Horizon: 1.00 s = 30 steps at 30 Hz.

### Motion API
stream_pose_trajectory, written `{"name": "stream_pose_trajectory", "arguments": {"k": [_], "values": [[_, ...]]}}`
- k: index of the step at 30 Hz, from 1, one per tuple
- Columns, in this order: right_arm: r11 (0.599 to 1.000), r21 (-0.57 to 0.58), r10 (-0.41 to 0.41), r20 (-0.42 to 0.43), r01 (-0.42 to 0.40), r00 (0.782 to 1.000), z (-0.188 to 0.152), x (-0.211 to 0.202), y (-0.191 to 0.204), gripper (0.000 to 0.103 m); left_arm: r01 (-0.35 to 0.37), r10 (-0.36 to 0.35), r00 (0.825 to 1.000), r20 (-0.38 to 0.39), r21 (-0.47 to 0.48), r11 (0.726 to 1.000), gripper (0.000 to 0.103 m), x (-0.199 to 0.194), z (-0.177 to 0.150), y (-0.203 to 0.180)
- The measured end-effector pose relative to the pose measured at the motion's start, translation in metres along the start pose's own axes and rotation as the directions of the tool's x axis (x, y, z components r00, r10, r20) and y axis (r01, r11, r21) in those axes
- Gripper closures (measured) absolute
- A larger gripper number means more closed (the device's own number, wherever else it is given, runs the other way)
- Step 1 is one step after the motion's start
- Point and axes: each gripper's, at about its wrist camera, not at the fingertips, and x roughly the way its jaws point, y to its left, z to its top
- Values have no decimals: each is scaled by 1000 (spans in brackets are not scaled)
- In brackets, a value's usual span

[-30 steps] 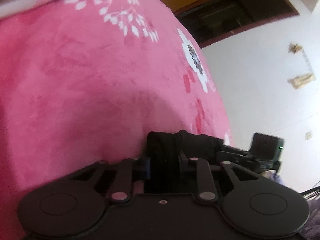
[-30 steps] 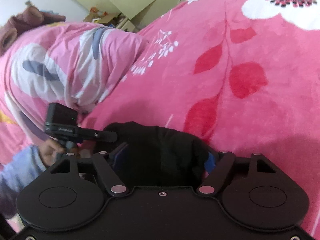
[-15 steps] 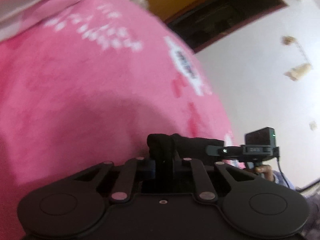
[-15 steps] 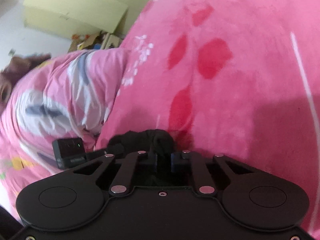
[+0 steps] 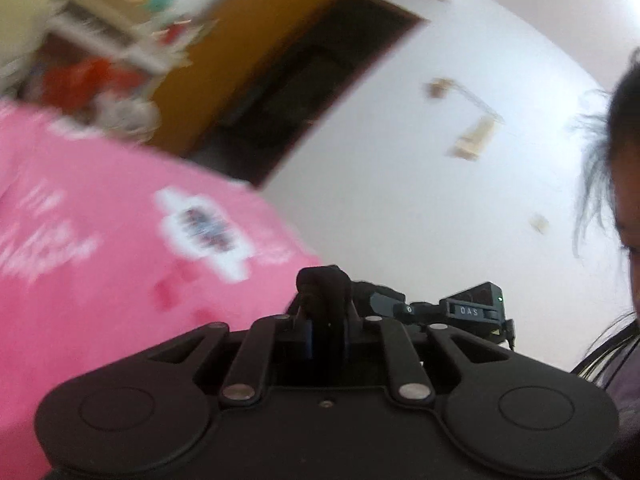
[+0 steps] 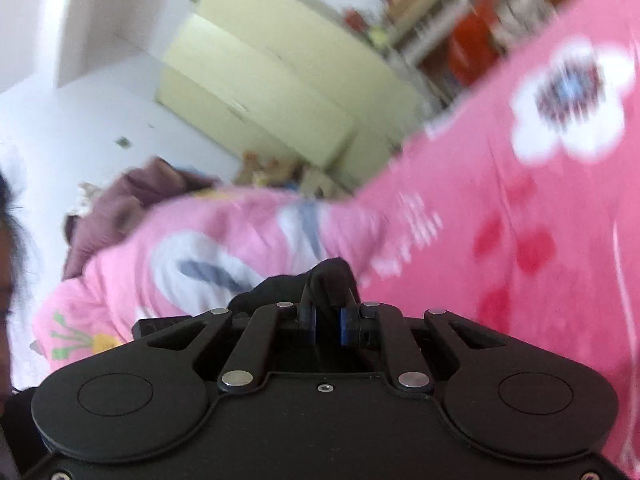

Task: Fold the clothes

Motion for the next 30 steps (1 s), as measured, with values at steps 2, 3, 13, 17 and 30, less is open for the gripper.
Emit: {"name": "stream_pose_trajectory", "arguments": {"k": [2, 3, 13, 17, 30], "values": [[999, -34, -19, 63, 21, 998, 10, -23, 19, 93, 68, -69, 998, 12, 65, 996, 92, 18, 24, -24], [996, -64, -55, 112, 62, 992, 16, -41, 33, 93, 105, -107, 994, 17, 94, 990, 92, 31, 37, -37], [905, -125, -296, 503, 407, 812, 40, -215, 124, 93, 403, -381, 914, -138, 217, 889, 92, 190, 101, -164], [869, -98, -362, 541, 484, 759, 37, -271, 136, 93, 486, -444, 871, -210, 240, 840, 92, 257, 100, -214], [657, 244, -628, 700, 713, 340, -11, -423, 166, 93, 790, -629, 563, -537, 124, 600, 92, 492, 45, -380]]}}
